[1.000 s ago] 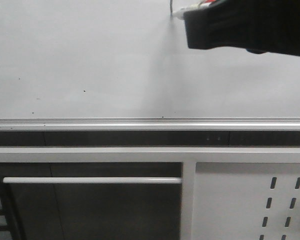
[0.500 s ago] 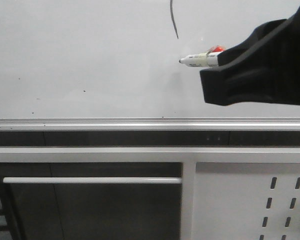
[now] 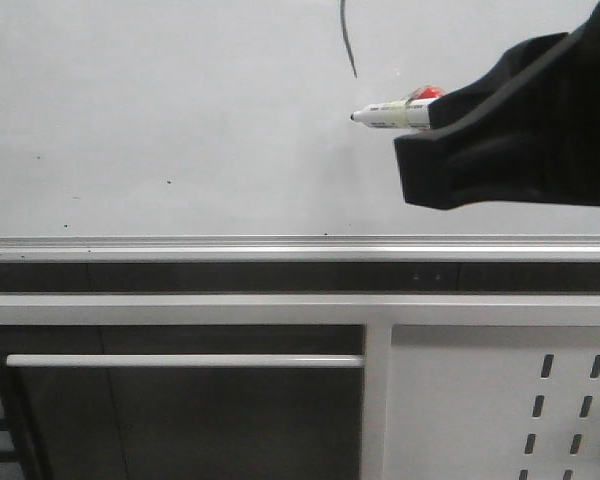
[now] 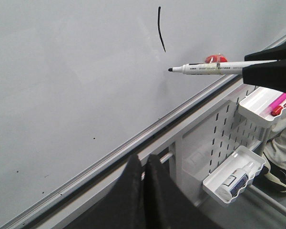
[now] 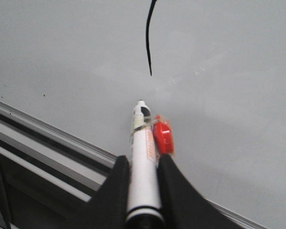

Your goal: Write number 1 on whiteboard

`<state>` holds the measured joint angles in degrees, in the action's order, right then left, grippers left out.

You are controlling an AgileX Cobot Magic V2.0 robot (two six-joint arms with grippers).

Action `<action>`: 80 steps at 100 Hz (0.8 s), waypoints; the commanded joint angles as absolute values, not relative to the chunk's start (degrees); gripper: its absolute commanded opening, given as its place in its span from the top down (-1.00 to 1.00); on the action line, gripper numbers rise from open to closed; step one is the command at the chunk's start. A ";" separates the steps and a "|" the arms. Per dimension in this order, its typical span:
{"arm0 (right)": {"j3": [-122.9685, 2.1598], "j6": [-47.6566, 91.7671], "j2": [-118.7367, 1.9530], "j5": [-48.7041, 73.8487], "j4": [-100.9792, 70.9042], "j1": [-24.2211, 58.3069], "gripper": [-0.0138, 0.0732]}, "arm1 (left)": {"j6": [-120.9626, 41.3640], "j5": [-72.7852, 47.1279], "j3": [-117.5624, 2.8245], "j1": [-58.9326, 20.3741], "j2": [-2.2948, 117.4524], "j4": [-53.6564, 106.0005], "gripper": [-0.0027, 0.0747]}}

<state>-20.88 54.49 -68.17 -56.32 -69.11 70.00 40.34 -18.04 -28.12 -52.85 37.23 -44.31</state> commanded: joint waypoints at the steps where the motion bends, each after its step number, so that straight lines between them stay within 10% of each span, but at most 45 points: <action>1: -21.89 54.40 -67.52 -60.59 -65.48 69.87 0.86 | 40.93 -15.00 -29.77 -53.29 37.16 -44.64 0.98; 80: -21.89 54.40 -66.31 -60.47 -64.09 77.44 0.86 | 40.93 -13.42 -29.77 -53.29 37.16 -44.64 0.98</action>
